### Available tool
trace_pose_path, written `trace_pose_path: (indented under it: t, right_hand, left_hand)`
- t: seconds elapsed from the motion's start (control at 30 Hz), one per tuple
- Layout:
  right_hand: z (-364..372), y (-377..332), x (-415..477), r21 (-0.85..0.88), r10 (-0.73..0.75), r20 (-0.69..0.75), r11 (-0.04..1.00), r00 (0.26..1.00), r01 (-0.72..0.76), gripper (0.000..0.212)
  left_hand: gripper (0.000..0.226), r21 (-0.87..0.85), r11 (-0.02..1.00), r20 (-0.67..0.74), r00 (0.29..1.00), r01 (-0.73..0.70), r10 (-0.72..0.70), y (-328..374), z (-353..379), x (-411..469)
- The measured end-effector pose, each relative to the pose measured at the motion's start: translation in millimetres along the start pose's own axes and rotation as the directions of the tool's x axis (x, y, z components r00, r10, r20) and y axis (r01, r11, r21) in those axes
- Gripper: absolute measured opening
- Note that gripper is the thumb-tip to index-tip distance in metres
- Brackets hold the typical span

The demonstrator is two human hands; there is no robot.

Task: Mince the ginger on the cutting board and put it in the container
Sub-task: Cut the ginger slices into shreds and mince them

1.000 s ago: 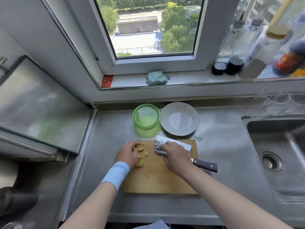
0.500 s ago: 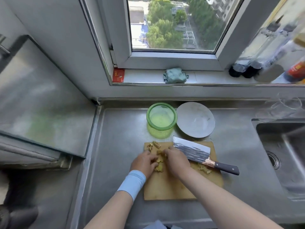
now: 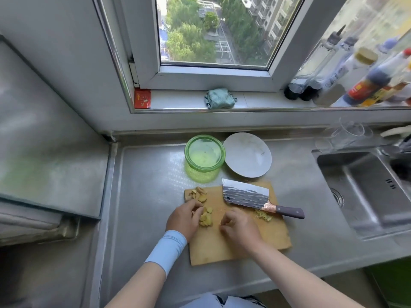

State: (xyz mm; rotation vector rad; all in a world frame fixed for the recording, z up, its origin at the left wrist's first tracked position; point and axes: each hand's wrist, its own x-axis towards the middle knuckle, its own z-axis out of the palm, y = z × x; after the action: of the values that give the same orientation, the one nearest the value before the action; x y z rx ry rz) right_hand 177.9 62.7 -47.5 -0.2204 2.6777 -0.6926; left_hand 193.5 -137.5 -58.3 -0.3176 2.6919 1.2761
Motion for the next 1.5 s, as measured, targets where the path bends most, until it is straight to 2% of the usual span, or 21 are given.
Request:
trace_pose_path:
  t: [0.13, 0.23, 0.37, 0.53, 0.63, 0.83, 1.0, 1.2, 1.4, 1.5]
  right_hand:
    - [2.2, 15.2, -14.3, 0.021, -0.099, 0.064, 0.995, 0.993, 0.098, 0.013]
    - [0.6, 24.5, -21.2, 0.06, -0.124, 0.011, 0.991, 0.992, 0.123, 0.01]
    - [0.9, 30.9, -25.4, 0.089, -0.088, -0.05, 0.992, 0.995, 0.093, 0.005]
    - [15.0, 31.6, -29.4, 0.077, -0.145, -0.102, 0.985, 0.984, 0.153, 0.005]
    - [20.3, 32.8, -31.4, 0.054, -0.179, -0.071, 0.982, 0.981, 0.183, 0.004]
    - [25.7, 47.5, -32.9, 0.094, -0.251, -0.082, 0.961, 0.964, 0.259, 0.006]
    - [15.9, 47.9, -27.5, 0.091, -0.339, -0.038, 0.936, 0.94, 0.341, 0.005]
    - [10.2, 47.4, -26.6, -0.012, -0.476, -0.04, 0.879, 0.878, 0.476, 0.008]
    - [5.4, 46.5, -24.2, -0.067, -0.523, 0.003, 0.85, 0.852, 0.522, 0.007]
    - [4.6, 40.6, -22.7, -0.104, -0.47, 0.034, 0.876, 0.882, 0.471, 0.021]
  left_hand:
    - [0.02, 0.029, 0.999, 0.073, 0.997, -0.028, 0.026, 10.0, 14.8, -26.7]
    - [0.02, 0.14, 0.99, 0.094, 0.995, 0.024, -0.038, 16.9, 28.3, -48.7]
    - [0.02, 0.225, 0.968, 0.064, 0.989, 0.113, -0.13, 24.8, 43.9, -63.8]
    - [0.022, 0.242, 0.939, -0.072, 0.97, 0.244, -0.234, 38.6, 54.1, -60.9]
    - [0.02, 0.268, 0.935, -0.071, 0.973, 0.231, -0.22, 40.6, 57.6, -66.0]
    - [0.024, 0.221, 0.961, 0.038, 0.983, 0.167, -0.179, 29.3, 60.3, -71.6]
    - [0.022, 0.179, 0.974, 0.022, 0.99, 0.136, -0.142, 29.4, 63.0, -70.9]
    - [0.028, 0.155, 0.985, 0.011, 0.997, 0.079, -0.081, 23.7, 65.1, -72.9]
    - [0.024, 0.183, 0.982, 0.003, 0.999, 0.051, -0.052, 19.8, 66.4, -72.4]
    - [0.019, 0.217, 0.976, -0.022, 1.0, 0.025, -0.02, 18.1, 66.4, -73.3]
